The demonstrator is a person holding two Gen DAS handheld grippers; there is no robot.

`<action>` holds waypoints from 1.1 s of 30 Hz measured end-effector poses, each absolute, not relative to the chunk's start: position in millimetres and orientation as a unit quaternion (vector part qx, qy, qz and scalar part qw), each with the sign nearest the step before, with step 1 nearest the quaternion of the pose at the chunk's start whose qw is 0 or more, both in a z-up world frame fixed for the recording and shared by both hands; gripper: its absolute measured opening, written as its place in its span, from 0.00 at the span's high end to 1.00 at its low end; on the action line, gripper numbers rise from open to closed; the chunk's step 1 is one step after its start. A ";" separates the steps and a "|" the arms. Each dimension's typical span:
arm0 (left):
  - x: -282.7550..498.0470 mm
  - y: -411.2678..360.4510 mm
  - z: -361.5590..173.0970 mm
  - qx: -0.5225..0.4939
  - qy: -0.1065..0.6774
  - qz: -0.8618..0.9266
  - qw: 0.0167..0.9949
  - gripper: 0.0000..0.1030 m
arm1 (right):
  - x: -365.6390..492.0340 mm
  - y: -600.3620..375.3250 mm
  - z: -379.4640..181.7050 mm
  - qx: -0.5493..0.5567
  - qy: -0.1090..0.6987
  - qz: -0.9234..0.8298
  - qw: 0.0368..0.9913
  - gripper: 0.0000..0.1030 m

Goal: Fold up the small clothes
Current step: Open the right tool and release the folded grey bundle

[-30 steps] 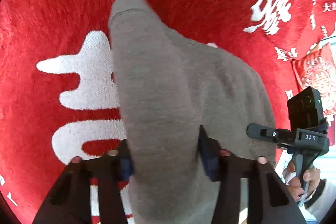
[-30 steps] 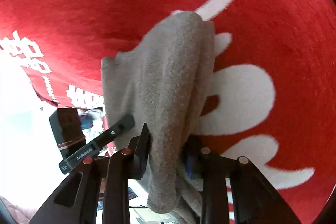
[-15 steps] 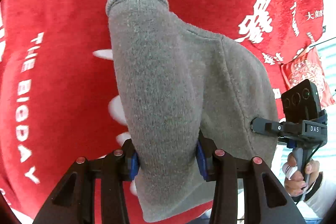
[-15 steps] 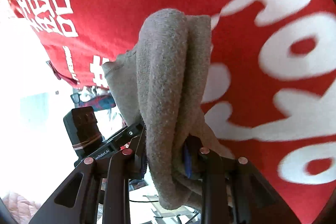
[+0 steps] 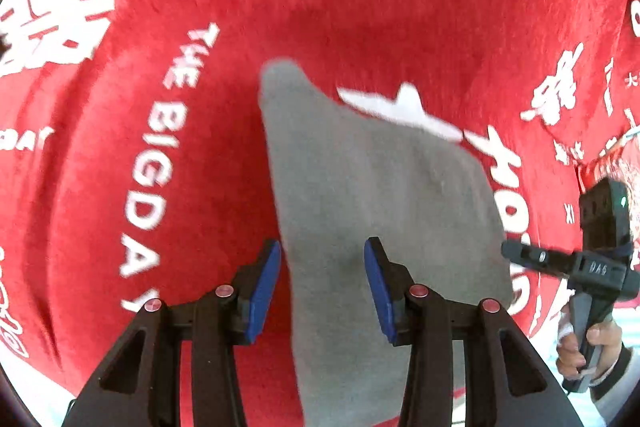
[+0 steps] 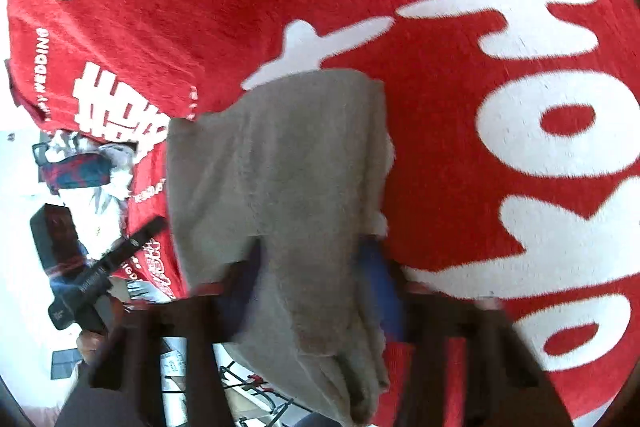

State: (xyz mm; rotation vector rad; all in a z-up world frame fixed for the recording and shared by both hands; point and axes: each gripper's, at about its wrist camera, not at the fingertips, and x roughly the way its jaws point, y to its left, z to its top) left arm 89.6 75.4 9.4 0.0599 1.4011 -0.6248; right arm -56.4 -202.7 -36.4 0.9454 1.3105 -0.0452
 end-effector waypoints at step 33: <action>32.8 99.5 20.1 0.120 0.661 -0.163 0.723 0.48 | -142.8 -147.6 -3.4 0.315 0.667 -0.082 0.670 0.72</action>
